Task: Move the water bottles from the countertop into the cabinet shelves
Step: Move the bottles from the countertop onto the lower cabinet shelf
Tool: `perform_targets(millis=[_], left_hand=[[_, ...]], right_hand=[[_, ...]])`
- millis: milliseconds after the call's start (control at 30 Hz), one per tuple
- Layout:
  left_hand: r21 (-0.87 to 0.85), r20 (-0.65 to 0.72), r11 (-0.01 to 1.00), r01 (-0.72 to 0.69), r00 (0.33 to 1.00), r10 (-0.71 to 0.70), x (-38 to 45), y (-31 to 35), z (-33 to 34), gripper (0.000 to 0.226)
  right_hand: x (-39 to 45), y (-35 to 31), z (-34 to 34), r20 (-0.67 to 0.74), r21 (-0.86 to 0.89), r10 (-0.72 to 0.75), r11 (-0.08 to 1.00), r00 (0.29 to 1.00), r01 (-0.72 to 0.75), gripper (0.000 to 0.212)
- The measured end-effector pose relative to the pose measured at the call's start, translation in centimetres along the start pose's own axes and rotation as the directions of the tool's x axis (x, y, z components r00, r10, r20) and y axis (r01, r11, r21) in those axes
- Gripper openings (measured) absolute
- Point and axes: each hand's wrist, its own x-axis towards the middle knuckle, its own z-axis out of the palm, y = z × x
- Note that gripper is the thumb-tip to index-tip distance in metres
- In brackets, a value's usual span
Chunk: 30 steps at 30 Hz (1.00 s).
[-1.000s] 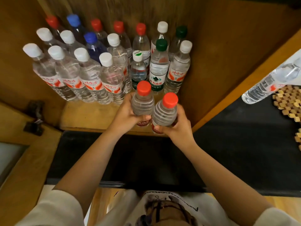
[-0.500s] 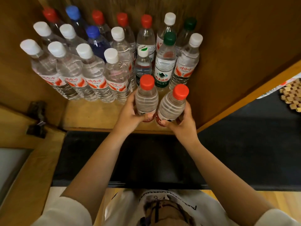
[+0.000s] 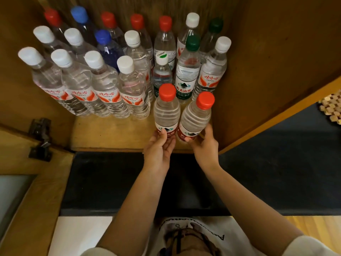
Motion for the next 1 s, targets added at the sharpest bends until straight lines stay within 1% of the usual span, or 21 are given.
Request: perform_targets(millis=[100,200,267,333,367,467,500,600,833,1000], left_hand=[[-0.024,-0.023,1.000,-0.002,1.000,0.001,0.7,0.7,0.9,0.019],[-0.025,-0.040,1.000,0.007,0.999,-0.008,1.9,1.7,1.9,0.010],[-0.038,-0.057,0.999,0.014,0.998,-0.016,2.7,2.5,2.6,0.013],[-0.044,-0.074,0.999,0.019,0.997,-0.022,3.4,3.4,3.3,0.025],[-0.047,-0.082,0.999,0.023,0.996,-0.026,3.8,3.7,3.6,0.027],[-0.078,-0.096,0.996,0.031,0.995,-0.039,4.4,4.7,4.3,0.005],[-0.081,-0.102,0.996,0.030,0.994,-0.039,4.6,5.0,4.5,0.003],[-0.064,-0.128,0.998,0.028,0.991,-0.036,4.9,5.3,4.6,0.005],[-0.066,-0.129,0.997,0.036,0.991,-0.045,4.7,5.3,4.5,0.007],[-0.043,-0.099,0.998,0.041,0.994,-0.045,4.1,5.1,4.6,0.003]], right_hand=[[1.4,-0.4,0.3,0.007,-0.018,-0.015,1.000,1.000,0.015,0.069],[3.3,-1.3,0.9,0.027,0.034,0.014,0.999,1.000,-0.015,0.068],[4.5,-1.9,1.3,0.025,0.071,0.040,0.997,0.999,-0.042,0.067],[5.6,-2.6,1.7,0.011,0.085,0.026,0.996,1.000,-0.027,0.066],[6.1,-2.9,1.9,0.005,0.081,0.016,0.997,1.000,-0.016,0.066],[7.5,-3.6,2.5,-0.001,0.075,0.033,0.997,0.999,-0.033,0.067],[7.8,-3.7,2.6,-0.003,0.069,0.043,0.997,0.999,-0.043,0.066],[8.1,-3.7,2.9,-0.017,0.051,0.045,0.998,0.999,-0.044,0.066],[8.2,-3.4,3.2,-0.009,0.059,0.072,0.996,0.997,-0.071,0.060],[8.1,-3.3,2.9,0.060,0.085,0.097,0.991,0.994,-0.102,0.071]])
